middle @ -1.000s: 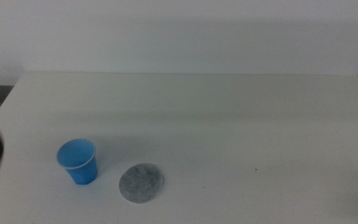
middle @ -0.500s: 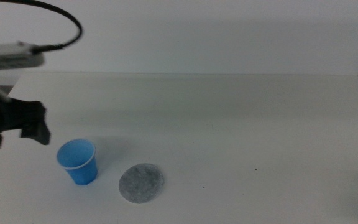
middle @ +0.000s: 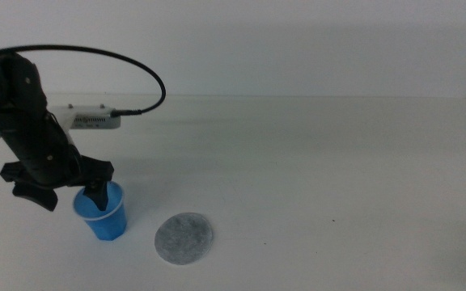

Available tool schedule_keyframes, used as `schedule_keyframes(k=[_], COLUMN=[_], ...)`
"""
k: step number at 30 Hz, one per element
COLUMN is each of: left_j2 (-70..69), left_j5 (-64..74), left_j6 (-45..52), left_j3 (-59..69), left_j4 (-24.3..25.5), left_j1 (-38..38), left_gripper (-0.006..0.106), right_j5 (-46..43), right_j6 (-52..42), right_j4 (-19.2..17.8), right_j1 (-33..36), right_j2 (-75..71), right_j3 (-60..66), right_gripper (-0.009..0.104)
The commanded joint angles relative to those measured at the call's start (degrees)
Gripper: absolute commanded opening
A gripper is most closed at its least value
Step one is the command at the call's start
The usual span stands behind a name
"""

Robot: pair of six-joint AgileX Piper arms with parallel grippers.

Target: Place an empty cup on a cup mat.

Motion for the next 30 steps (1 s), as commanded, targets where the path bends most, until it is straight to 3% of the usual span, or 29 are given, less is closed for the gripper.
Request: schedule_keyframes(k=[1,5,10,14,24,30], left_j2=[1.46,2.70,2.05,-1.85,-3.85,0.31], left_j5=[-1.31,-2.23,-2.36,0.85,-0.66,-1.92], left_j6=[-0.15,-0.26,-2.10,-6.74,-14.48,-14.93], left_j3=[-0.32,-0.32,-0.32,-0.32,-2.05,-2.05], left_j4=[0.24,-0.47,-2.23,-2.97,-3.65,-4.58], left_j1=[-0.18,-0.18,-0.18,-2.00,-18.83,-20.86], left_gripper=[0.089,0.061,-0.002,-0.002,-0.002,-0.002], right_j5=[-0.38,-0.38,-0.38,-0.38,-0.38,-0.38], right_j6=[-0.23,-0.23,-0.23,-0.23,-0.23,-0.23], right_j4=[-0.39,-0.39,-0.39,-0.39,-0.39,-0.39], right_j1=[0.12,0.12,0.12,0.12,0.12,0.12], right_j2=[-0.28,-0.28,-0.28,-0.28,-0.28,-0.28], right_j3=[0.19,0.19,0.19,0.19,0.19,0.19], right_gripper=[0.093,0.093,0.093,0.093,0.093,0.093])
